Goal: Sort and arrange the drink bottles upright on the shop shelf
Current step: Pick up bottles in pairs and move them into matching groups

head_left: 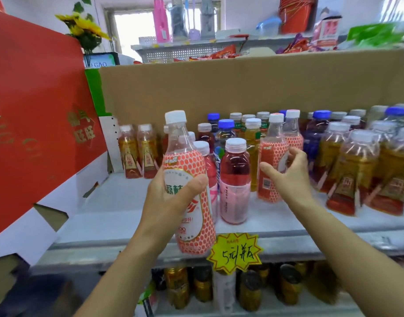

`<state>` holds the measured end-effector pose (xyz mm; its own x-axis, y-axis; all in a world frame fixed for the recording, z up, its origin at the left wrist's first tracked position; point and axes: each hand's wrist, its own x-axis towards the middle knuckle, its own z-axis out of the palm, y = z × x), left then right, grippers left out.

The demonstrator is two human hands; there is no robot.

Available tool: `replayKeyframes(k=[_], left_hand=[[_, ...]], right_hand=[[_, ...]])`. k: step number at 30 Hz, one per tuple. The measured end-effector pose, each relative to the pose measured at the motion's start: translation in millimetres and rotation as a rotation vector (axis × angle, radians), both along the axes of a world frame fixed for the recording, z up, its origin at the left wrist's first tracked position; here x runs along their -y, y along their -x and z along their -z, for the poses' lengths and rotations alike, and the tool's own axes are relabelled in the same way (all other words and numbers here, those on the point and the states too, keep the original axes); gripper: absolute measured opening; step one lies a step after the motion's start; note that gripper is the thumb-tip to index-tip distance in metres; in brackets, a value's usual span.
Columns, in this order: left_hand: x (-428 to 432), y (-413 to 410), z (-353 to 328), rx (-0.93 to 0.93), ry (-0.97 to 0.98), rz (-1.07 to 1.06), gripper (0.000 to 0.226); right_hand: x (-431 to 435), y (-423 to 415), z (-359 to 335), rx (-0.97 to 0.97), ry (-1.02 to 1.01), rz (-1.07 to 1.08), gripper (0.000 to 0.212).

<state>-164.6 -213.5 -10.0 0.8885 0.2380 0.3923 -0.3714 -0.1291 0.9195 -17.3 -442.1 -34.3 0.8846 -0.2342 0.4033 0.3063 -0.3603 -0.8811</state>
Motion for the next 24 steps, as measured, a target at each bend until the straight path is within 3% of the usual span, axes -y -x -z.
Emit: replayKeyframes(k=[6,9,16,24], left_hand=[[24.2,0.7,-1.3,0.023,0.01,-0.001,0.059],[37.0,0.6,-1.4,0.009,0.0,-0.025,0.057],[85.8,-3.3,-4.5,0.01,-0.031,-0.053,0.04],[194.8,-1.4,-2.4,0.054,0.01,0.002,0.059]], right_hand=[[-6.1,-26.8,-5.5,-0.016,0.145,0.078,0.08],[0.5,-29.0,-6.2,-0.051,0.195,0.019,0.074],[37.6,13.8,-5.8,0.003,-0.008,-0.318,0.063],[145.3,96.5,-21.4,0.211,-0.072,-0.331,0.053]])
